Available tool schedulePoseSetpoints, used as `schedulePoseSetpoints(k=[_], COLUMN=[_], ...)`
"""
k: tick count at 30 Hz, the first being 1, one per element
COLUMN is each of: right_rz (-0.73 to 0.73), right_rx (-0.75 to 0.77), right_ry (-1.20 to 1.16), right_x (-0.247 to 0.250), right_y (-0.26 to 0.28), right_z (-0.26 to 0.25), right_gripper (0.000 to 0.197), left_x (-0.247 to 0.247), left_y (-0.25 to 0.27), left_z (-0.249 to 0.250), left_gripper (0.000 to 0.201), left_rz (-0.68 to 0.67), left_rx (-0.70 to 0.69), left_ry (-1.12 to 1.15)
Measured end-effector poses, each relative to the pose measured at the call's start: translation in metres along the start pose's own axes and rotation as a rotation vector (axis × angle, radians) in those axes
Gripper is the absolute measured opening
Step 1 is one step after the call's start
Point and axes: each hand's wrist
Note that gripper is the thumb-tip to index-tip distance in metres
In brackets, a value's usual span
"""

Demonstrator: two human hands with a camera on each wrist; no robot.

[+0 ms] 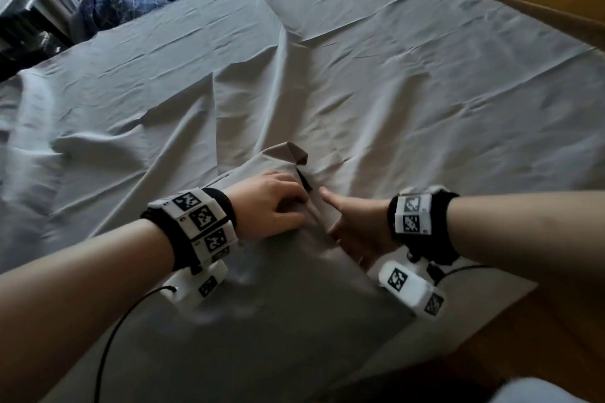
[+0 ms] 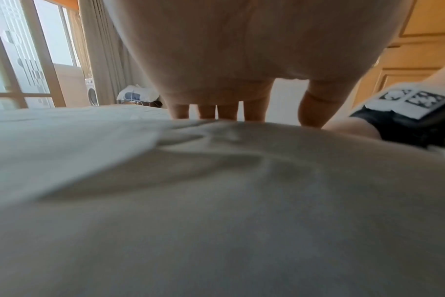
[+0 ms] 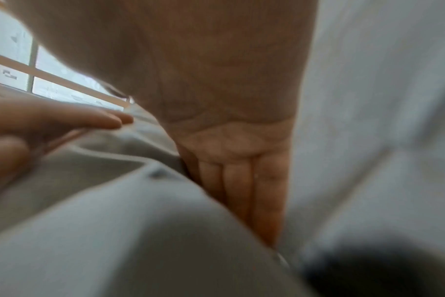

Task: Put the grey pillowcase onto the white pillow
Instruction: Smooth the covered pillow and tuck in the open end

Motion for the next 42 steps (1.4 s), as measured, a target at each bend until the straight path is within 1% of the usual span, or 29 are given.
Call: schedulePoseSetpoints(k=[1, 3, 4, 5, 6, 7, 12, 15, 18, 21, 22, 23, 24, 25, 27, 29, 30, 33, 35, 36, 38, 39, 41, 42], right_rz=[0.127, 0.422, 0.512, 0.535, 0.515, 0.487, 0.367, 0.274, 0.139, -0.113, -0.131, -0.098, -0.006, 0.131, 0.426, 0.66, 0.721, 0.792, 0.89, 0.955, 1.036, 1.054, 1.06, 1.06], right_rx=[-0.009, 0.099, 0.163, 0.205, 0.233, 0.241, 0.225, 0.239, 0.223, 0.21, 0.208, 0.203, 0.183, 0.166, 0.18, 0.201, 0.206, 0.21, 0.296, 0.384, 0.546, 0.612, 0.684, 0.71], right_ry=[0.034, 0.04, -0.025, -0.125, -0.219, -0.25, -0.129, -0.199, -0.207, -0.159, -0.155, -0.146, -0.141, -0.146, -0.068, 0.035, 0.051, 0.1, 0.226, 0.356, 0.643, 0.758, 0.965, 1.067], right_x=[0.006, 0.019, 0.027, 0.033, 0.036, 0.039, 0.036, 0.041, 0.037, 0.023, 0.019, 0.014, 0.012, 0.01, 0.012, 0.016, 0.019, 0.007, -0.016, -0.031, -0.068, -0.091, -0.134, -0.157], right_y=[-0.004, -0.008, -0.013, -0.017, -0.023, -0.03, -0.043, -0.044, -0.05, -0.05, -0.047, -0.042, -0.039, -0.035, -0.027, -0.015, -0.009, 0.025, 0.046, 0.054, 0.064, 0.064, 0.052, 0.043], right_z=[-0.013, -0.045, -0.059, -0.071, -0.081, -0.087, -0.096, -0.094, -0.092, -0.091, -0.091, -0.092, -0.092, -0.092, -0.087, -0.077, -0.072, -0.057, -0.056, -0.059, -0.068, -0.073, -0.076, -0.075], right_gripper=[0.108, 0.093, 0.084, 0.078, 0.074, 0.074, 0.085, 0.088, 0.089, 0.089, 0.089, 0.086, 0.082, 0.078, 0.067, 0.052, 0.044, 0.028, 0.019, 0.018, 0.022, 0.031, 0.056, 0.063], left_x=[0.002, 0.005, 0.005, 0.003, 0.001, -0.001, -0.003, -0.002, -0.003, -0.004, -0.004, -0.003, -0.002, 0.0, 0.006, 0.016, 0.022, 0.033, 0.033, 0.03, 0.022, 0.019, 0.011, 0.008], left_y=[0.003, 0.01, 0.013, 0.014, 0.016, 0.016, 0.016, 0.016, 0.017, 0.018, 0.017, 0.017, 0.018, 0.019, 0.025, 0.039, 0.049, 0.094, 0.132, 0.153, 0.195, 0.216, 0.257, 0.277], left_z=[-0.008, -0.021, -0.024, -0.027, -0.028, -0.028, -0.028, -0.029, -0.028, -0.026, -0.024, -0.022, -0.02, -0.018, -0.015, -0.015, -0.016, -0.018, -0.019, -0.021, -0.024, -0.026, -0.03, -0.031], left_gripper=[0.07, 0.079, 0.081, 0.083, 0.084, 0.084, 0.083, 0.082, 0.079, 0.082, 0.083, 0.083, 0.081, 0.078, 0.078, 0.079, 0.075, 0.064, 0.062, 0.062, 0.064, 0.065, 0.066, 0.067], left_rz=[-0.003, -0.016, -0.034, -0.056, -0.076, -0.091, -0.077, -0.056, -0.058, -0.049, -0.043, -0.039, -0.034, -0.027, 0.001, 0.037, 0.058, 0.15, 0.197, 0.226, 0.299, 0.33, 0.356, 0.36], left_rx=[0.013, 0.074, 0.115, 0.147, 0.164, 0.167, 0.171, 0.163, 0.156, 0.165, 0.167, 0.168, 0.171, 0.177, 0.209, 0.275, 0.319, 0.465, 0.609, 0.69, 0.84, 0.899, 0.983, 1.022], left_ry=[-0.047, -0.115, -0.127, -0.131, -0.137, -0.146, -0.103, -0.078, -0.084, -0.088, -0.092, -0.1, -0.11, -0.122, -0.126, -0.118, -0.114, -0.102, -0.091, -0.085, -0.08, -0.081, -0.097, -0.106])
Point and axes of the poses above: each hand's wrist, its own y-axis away from the middle knuckle, its own x-axis out of the back of the hand, z = x × y, and after that the axes turned 10 degrees about z, right-handed
